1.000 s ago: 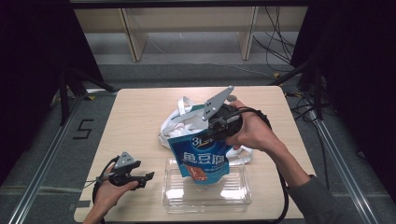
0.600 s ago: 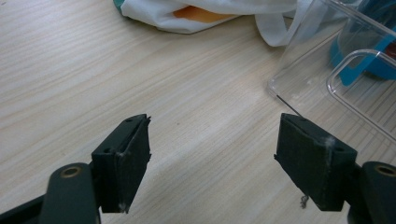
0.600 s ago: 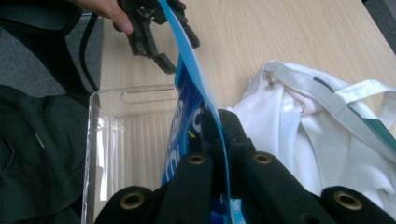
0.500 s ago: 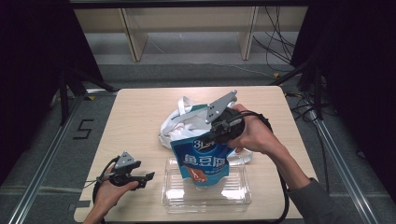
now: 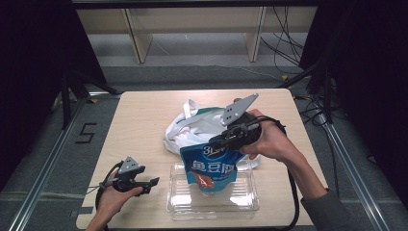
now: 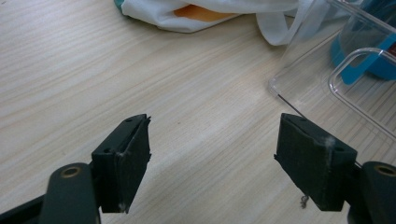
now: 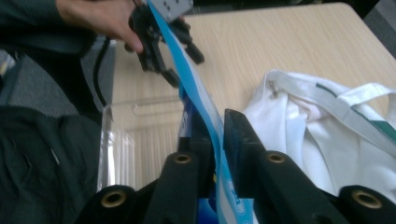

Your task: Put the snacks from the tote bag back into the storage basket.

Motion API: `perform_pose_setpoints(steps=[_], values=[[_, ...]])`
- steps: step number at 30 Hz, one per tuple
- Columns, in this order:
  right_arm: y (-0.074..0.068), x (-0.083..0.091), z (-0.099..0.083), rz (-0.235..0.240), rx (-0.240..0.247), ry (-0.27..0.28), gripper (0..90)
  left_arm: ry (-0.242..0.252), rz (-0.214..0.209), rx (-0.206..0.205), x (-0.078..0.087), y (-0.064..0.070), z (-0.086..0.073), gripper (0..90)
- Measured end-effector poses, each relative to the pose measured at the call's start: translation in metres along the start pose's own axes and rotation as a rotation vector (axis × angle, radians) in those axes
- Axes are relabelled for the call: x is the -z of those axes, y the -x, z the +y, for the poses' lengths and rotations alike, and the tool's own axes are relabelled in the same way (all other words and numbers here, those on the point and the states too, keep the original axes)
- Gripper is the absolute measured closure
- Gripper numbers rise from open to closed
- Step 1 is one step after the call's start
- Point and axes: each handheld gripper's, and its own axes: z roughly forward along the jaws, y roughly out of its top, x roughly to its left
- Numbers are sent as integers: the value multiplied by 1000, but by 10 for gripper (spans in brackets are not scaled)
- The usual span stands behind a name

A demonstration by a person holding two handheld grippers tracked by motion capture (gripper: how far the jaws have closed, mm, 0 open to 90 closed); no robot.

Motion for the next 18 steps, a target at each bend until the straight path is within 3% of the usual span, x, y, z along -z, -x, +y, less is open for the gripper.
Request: perform_pose_setpoints(steps=[6,13,16,17,18], values=[[-5,16,0,-12,-23,85,698,5,-2,8,-1,0,-1,253],[-5,37,-3,-43,-65,151,643,8,1,8,-1,0,0,253],[-2,42,-5,-64,-42,165,633,8,5,6,-2,-1,-1,253],[-2,47,-8,-68,-84,174,614,14,-1,23,-2,0,-1,253],[-1,50,-10,-83,-84,186,605,9,4,16,-2,0,-1,253]])
